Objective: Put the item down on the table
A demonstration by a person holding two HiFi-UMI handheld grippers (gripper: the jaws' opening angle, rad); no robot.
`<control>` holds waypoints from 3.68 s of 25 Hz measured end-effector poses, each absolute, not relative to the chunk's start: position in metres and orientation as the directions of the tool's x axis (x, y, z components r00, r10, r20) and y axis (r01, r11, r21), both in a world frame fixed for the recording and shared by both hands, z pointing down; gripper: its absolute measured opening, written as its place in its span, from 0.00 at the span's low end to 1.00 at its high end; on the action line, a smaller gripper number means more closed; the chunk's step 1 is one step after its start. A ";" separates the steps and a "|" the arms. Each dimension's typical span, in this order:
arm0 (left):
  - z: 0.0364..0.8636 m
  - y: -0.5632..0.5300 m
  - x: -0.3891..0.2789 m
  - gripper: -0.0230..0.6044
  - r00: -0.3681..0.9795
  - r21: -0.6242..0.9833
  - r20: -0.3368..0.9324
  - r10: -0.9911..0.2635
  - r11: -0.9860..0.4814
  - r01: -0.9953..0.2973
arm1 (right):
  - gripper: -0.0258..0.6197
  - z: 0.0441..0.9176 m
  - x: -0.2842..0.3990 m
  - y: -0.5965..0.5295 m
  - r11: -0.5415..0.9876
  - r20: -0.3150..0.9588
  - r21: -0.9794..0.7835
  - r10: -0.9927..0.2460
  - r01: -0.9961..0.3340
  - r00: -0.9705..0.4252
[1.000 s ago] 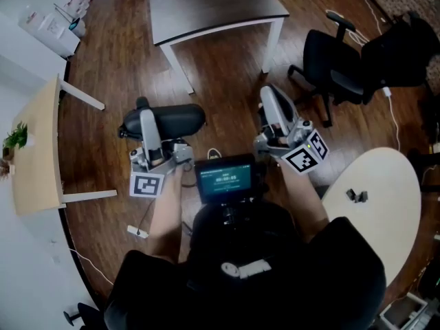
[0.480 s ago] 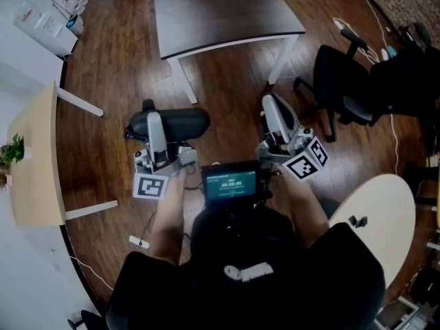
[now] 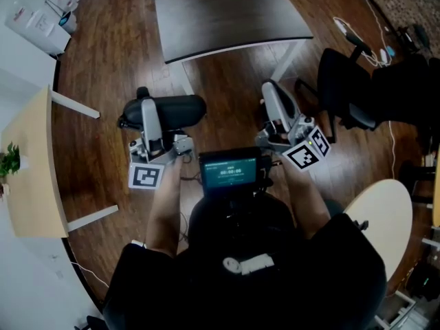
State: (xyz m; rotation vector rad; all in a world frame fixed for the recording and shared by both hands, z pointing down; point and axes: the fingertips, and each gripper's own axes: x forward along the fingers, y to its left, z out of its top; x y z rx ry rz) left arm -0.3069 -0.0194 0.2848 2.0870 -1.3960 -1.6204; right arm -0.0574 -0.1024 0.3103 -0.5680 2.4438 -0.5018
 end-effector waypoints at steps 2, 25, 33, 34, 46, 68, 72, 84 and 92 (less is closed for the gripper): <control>0.287 -0.029 -0.317 0.46 -0.012 0.607 -0.684 -0.729 -0.560 -0.563 | 0.05 0.308 -0.065 -0.111 0.840 -0.448 -0.452 -0.504 -0.299 -0.738; 0.296 -0.227 -0.338 0.46 0.039 0.586 -0.651 -0.758 -0.535 -0.608 | 0.05 0.327 -0.092 -0.312 0.830 -0.477 -0.478 -0.519 -0.285 -0.709; 0.291 -0.325 -0.336 0.46 0.051 0.586 -0.620 -0.783 -0.506 -0.633 | 0.05 0.334 -0.094 -0.409 0.816 -0.467 -0.513 -0.525 -0.265 -0.712; 0.291 -0.334 -0.334 0.46 0.055 0.585 -0.617 -0.785 -0.505 -0.635 | 0.05 0.336 -0.092 -0.418 0.813 -0.467 -0.520 -0.528 -0.263 -0.709; 0.301 -0.402 -0.313 0.46 0.064 0.579 -0.579 -0.813 -0.465 -0.670 | 0.05 0.353 -0.065 -0.489 0.800 -0.441 -0.534 -0.538 -0.272 -0.718; 0.337 -0.510 -0.325 0.45 0.157 0.531 -0.484 -0.861 -0.432 -0.729 | 0.05 0.371 -0.103 -0.570 0.834 -0.406 -0.487 -0.481 -0.261 -0.777; 0.375 -0.572 -0.340 0.45 0.256 0.498 -0.326 -0.910 -0.395 -0.772 | 0.05 0.377 -0.122 -0.613 0.810 -0.370 -0.501 -0.518 -0.304 -0.771; 0.553 -0.663 -0.287 0.45 0.551 -0.017 0.522 -0.651 -0.654 -0.757 | 0.05 0.394 -0.148 -0.660 0.777 -0.293 -0.500 -0.568 -0.383 -0.769; 0.674 -0.657 -0.264 0.45 0.317 -0.099 0.913 -0.256 -0.894 -0.437 | 0.05 0.398 -0.145 -0.672 0.747 -0.269 -0.499 -0.615 -0.439 -0.741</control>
